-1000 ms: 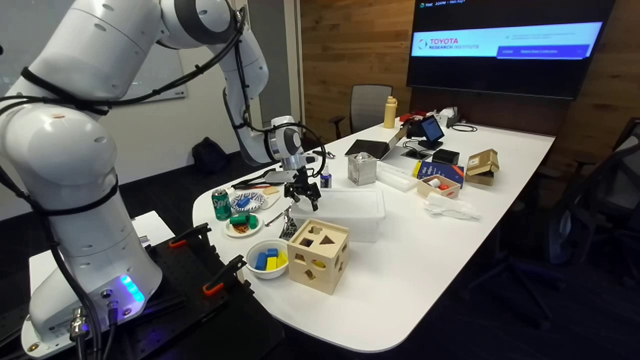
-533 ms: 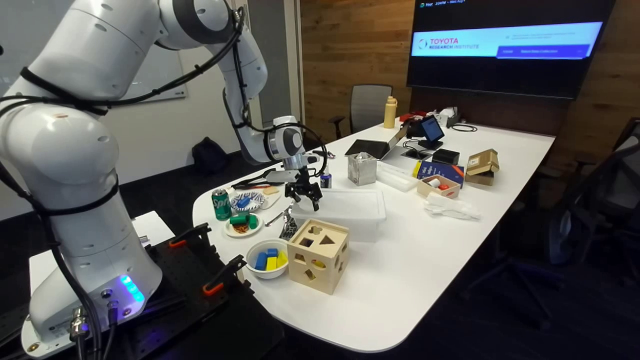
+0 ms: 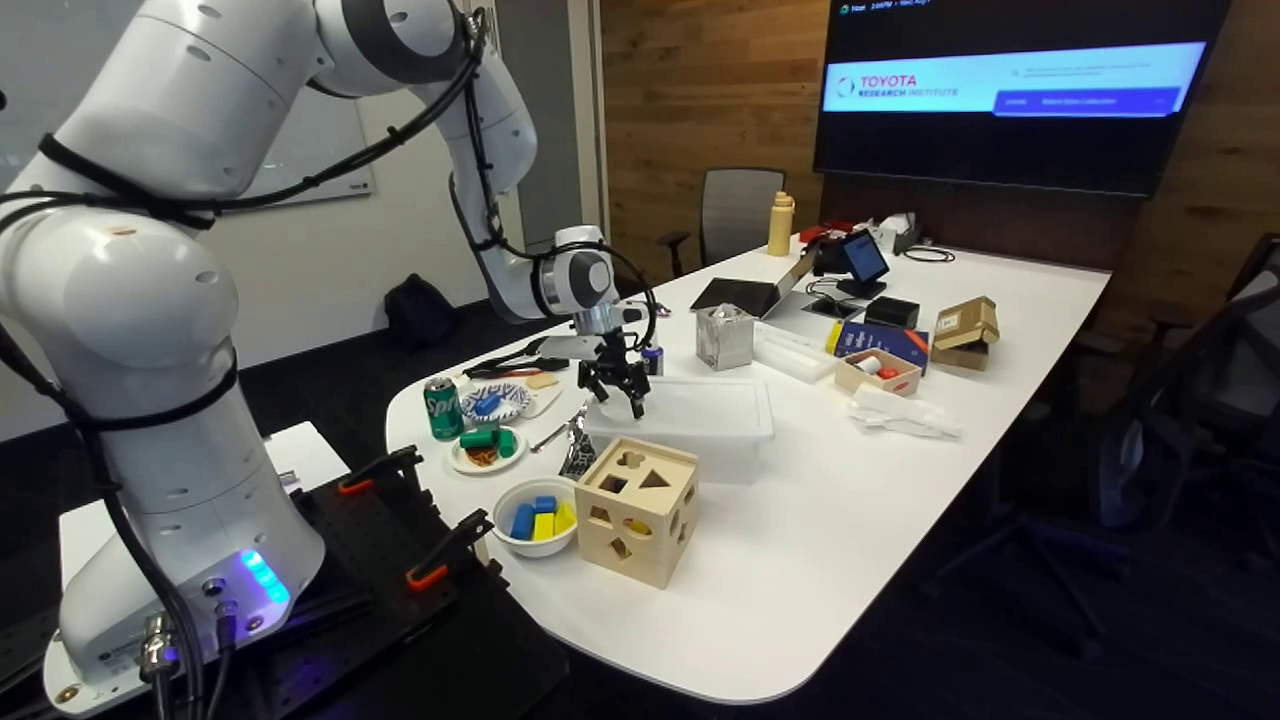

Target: Move the clear container forwards.

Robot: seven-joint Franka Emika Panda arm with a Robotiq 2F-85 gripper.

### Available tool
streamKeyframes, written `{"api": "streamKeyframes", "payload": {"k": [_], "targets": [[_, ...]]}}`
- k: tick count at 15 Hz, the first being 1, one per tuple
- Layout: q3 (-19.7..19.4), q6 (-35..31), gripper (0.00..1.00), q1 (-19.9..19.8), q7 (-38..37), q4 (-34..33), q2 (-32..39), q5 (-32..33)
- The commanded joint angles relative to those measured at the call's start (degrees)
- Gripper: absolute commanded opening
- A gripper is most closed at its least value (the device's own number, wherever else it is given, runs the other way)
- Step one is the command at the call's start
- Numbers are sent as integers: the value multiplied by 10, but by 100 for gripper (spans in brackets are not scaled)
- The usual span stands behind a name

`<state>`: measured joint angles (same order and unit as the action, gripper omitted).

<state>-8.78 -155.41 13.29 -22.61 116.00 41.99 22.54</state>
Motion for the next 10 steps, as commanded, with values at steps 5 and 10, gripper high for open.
{"api": "streamKeyframes", "payload": {"k": [5, 10], "targets": [[-44, -12, 100, 13, -3, -34, -18, -29], [-124, -34, 100, 46, -60, -83, 7, -7]]}}
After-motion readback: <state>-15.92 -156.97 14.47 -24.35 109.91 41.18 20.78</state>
